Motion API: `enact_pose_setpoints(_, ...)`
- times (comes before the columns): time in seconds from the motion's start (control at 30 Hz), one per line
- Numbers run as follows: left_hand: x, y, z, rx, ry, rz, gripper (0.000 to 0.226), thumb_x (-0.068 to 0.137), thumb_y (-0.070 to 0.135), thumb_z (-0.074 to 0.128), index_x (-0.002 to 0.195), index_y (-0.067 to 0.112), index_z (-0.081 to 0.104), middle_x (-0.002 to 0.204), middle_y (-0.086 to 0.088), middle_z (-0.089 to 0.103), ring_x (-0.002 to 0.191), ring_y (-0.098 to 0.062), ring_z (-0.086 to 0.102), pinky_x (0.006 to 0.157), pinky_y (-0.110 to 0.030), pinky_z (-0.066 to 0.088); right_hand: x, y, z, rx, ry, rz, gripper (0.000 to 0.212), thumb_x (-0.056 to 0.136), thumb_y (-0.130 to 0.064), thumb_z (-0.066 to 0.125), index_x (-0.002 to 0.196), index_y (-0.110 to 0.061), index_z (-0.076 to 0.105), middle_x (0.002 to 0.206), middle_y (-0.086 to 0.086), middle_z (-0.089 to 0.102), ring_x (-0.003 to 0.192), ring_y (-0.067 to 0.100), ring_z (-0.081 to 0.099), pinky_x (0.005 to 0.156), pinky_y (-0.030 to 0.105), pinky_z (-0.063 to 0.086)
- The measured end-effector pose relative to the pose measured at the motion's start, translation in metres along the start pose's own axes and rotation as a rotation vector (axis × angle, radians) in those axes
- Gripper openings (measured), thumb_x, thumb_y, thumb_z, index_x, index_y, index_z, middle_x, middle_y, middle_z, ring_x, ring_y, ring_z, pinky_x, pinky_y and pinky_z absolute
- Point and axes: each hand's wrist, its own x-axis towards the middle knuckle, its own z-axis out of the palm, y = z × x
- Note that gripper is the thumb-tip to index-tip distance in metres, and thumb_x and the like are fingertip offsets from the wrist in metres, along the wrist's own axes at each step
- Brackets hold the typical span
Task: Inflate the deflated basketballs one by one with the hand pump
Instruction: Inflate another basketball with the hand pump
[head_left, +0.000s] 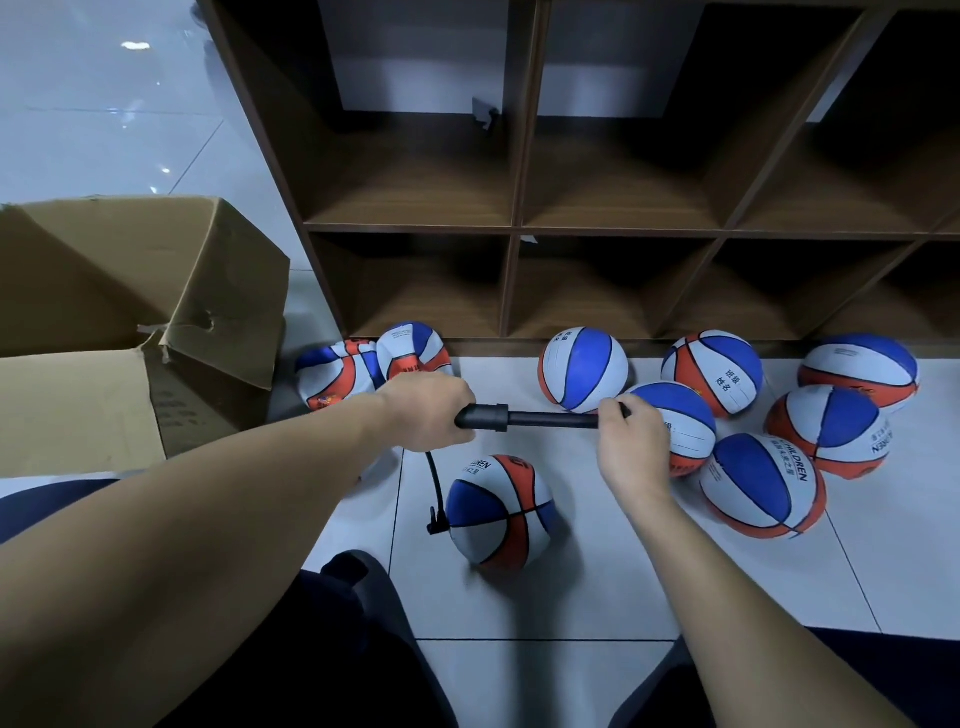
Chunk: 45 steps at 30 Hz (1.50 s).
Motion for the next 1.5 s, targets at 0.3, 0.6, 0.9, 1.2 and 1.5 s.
enact_pose_setpoints(0.3,0.003,0.005,-0.003,-0.043,0.034,-0.006,0.02,0.104,0.046,0.064,0.097,0.028,0.069,0.081,0.004,0.066,0.076,-0.018,0.065,0.064,-0.034,0.053,-0.017,-0.015,0.019,0.056,0.012,-0.038,0.031,0.104,-0.018,0.047,0.075,-0.009,0.043,0.07,0.007,0.049,0.067,0.024,0.042,0.062,0.044,0.036)
enact_pose_setpoints(0.6,0.003,0.035,0.003,-0.025,0.106,0.032,0.022,0.102,0.047,0.062,0.091,0.028,0.066,0.076,0.005,0.065,0.073,-0.021,0.065,0.065,-0.035,0.054,-0.035,-0.022,0.042,0.027,-0.068,-0.072,0.034,0.109,-0.028,0.044,0.078,-0.014,0.044,0.072,0.002,0.051,0.07,0.021,0.049,0.059,0.038,0.037)
enact_pose_setpoints(0.9,0.007,0.035,0.003,0.009,0.083,0.07,0.024,0.103,0.05,0.061,0.093,0.028,0.064,0.078,0.006,0.063,0.074,-0.021,0.063,0.065,-0.036,0.052,-0.034,-0.019,0.045,0.075,-0.123,-0.013,0.032,0.109,-0.027,0.044,0.08,-0.014,0.046,0.074,0.003,0.053,0.071,0.022,0.05,0.062,0.039,0.038)
enact_pose_setpoints(1.2,0.009,0.019,0.002,-0.086,0.073,0.039,0.026,0.101,0.053,0.064,0.092,0.028,0.068,0.077,0.003,0.067,0.072,-0.019,0.066,0.062,-0.034,0.054,-0.012,-0.025,0.023,0.073,-0.093,-0.043,0.031,0.102,-0.02,0.05,0.074,-0.01,0.042,0.066,0.003,0.042,0.063,0.02,0.039,0.059,0.04,0.031)
enact_pose_setpoints(1.5,0.004,0.002,0.0,-0.105,-0.007,-0.012,0.023,0.102,0.05,0.066,0.098,0.028,0.069,0.083,0.001,0.068,0.076,-0.019,0.066,0.067,-0.035,0.055,0.001,-0.013,0.004,0.185,0.078,0.105,0.031,0.096,-0.014,0.051,0.068,-0.014,0.039,0.063,0.001,0.037,0.062,0.021,0.032,0.061,0.041,0.029)
